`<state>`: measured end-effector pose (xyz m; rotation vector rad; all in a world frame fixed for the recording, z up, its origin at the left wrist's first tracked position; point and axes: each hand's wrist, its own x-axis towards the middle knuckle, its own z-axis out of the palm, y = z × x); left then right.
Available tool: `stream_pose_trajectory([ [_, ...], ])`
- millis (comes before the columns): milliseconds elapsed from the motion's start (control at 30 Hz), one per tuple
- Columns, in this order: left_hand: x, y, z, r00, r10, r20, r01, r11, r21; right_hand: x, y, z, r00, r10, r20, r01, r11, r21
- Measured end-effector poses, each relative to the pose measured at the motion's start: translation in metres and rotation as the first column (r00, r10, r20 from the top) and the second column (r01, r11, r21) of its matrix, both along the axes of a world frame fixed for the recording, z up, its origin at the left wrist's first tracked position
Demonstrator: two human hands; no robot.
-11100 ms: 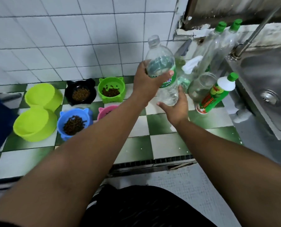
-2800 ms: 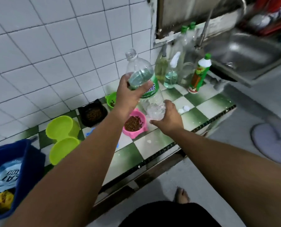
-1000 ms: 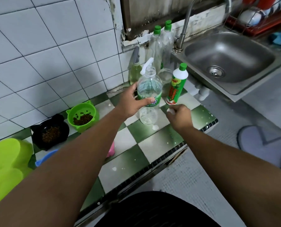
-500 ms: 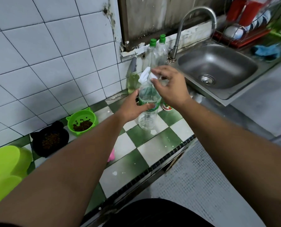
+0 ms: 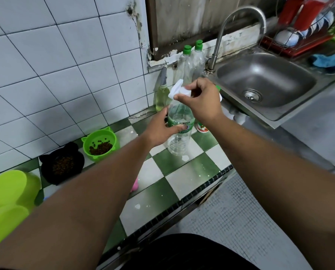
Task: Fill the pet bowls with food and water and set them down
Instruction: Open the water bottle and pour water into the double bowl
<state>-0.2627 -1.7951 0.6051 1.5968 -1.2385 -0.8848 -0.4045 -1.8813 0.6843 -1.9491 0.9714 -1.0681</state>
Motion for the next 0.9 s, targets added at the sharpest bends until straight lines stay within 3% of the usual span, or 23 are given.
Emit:
stream_pose_trajectory([
  [100, 0.001, -0.001, -0.002, 0.999, 0.006, -0.042, -0.007, 1.0, -0.006, 0.002, 0.005, -0.006, 0.99, 0.139, 0.034, -0.14, 0.99, 0.027],
  [167, 0.001, -0.001, -0.001, 0.998, -0.002, -0.059, 0.001, 1.0, -0.007, 0.003, 0.008, -0.01, 0.962, 0.219, 0.162, -0.237, 0.966, 0.102],
  [233, 0.0, -0.001, -0.003, 0.998, -0.005, -0.06, 0.003, 1.0, -0.021, 0.004, 0.007, -0.013, 0.941, 0.213, 0.263, -0.254, 0.958, 0.136],
  [367, -0.001, 0.0, -0.004, 0.997, 0.001, -0.083, -0.003, 1.0, -0.029, 0.006, 0.009, -0.01, 0.94, 0.105, 0.323, -0.179, 0.962, 0.206],
  [500, -0.002, 0.0, -0.004, 0.996, -0.003, -0.093, 0.001, 1.0, -0.022, 0.006, 0.009, -0.016, 0.961, 0.007, 0.278, -0.065, 0.977, 0.201],
  [667, 0.002, 0.001, -0.008, 0.993, -0.01, -0.118, 0.008, 1.0, -0.016, -0.002, 0.011, -0.019, 0.962, 0.198, 0.187, -0.228, 0.961, 0.157],
  [900, -0.002, 0.002, -0.007, 0.993, 0.009, -0.114, -0.012, 1.0, -0.02, 0.001, 0.009, -0.014, 0.972, 0.029, 0.231, -0.077, 0.976, 0.203],
])
